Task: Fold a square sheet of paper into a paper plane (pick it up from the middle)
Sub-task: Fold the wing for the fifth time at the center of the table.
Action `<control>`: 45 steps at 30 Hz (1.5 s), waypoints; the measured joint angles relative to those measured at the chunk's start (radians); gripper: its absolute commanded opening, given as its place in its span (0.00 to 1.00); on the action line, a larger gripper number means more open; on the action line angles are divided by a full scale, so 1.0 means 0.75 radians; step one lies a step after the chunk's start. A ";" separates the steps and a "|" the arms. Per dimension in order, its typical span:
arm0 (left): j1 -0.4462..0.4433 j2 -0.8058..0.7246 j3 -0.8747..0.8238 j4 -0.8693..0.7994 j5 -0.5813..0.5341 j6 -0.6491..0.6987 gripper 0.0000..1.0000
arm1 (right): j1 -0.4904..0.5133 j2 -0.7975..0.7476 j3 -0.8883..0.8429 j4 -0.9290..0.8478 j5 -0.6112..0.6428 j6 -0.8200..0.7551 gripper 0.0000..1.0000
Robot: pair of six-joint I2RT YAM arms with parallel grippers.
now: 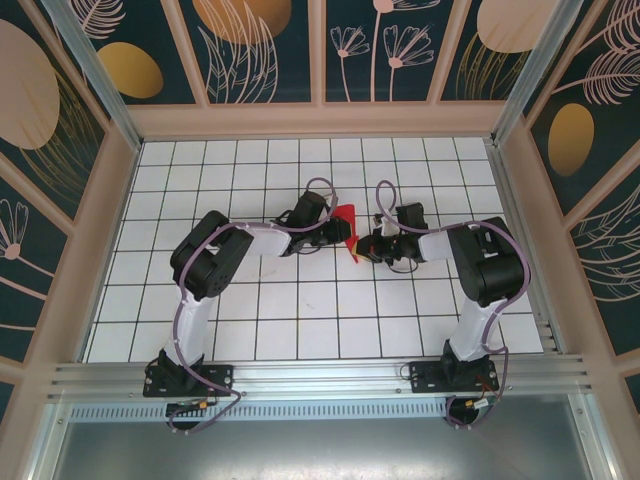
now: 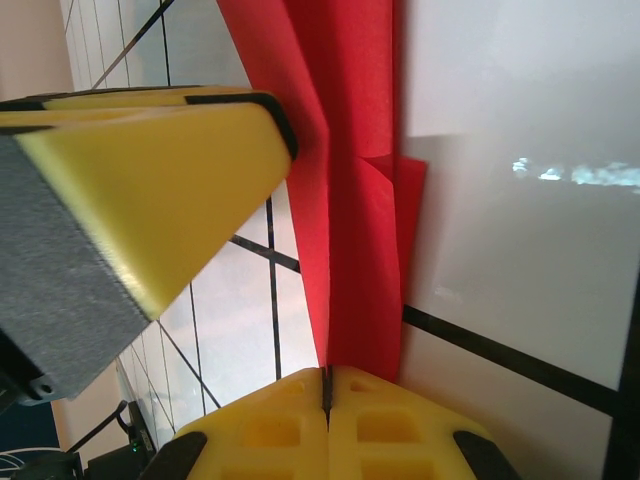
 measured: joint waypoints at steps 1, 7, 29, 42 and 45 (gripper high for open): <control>0.000 0.004 0.001 -0.001 0.000 0.001 0.21 | 0.000 0.000 0.000 0.000 0.001 0.000 0.07; -0.002 0.012 0.021 -0.021 0.000 0.006 0.21 | 0.000 0.000 0.000 0.000 0.001 0.000 0.09; -0.020 0.044 0.160 -0.242 -0.072 0.069 0.21 | 0.001 -0.044 0.000 -0.136 0.072 -0.031 0.11; -0.027 0.057 0.202 -0.303 -0.097 0.077 0.21 | 0.003 -0.139 0.001 -0.219 0.167 -0.035 0.15; -0.028 0.060 0.211 -0.315 -0.100 0.081 0.21 | 0.004 -0.233 0.011 -0.279 0.233 -0.036 0.15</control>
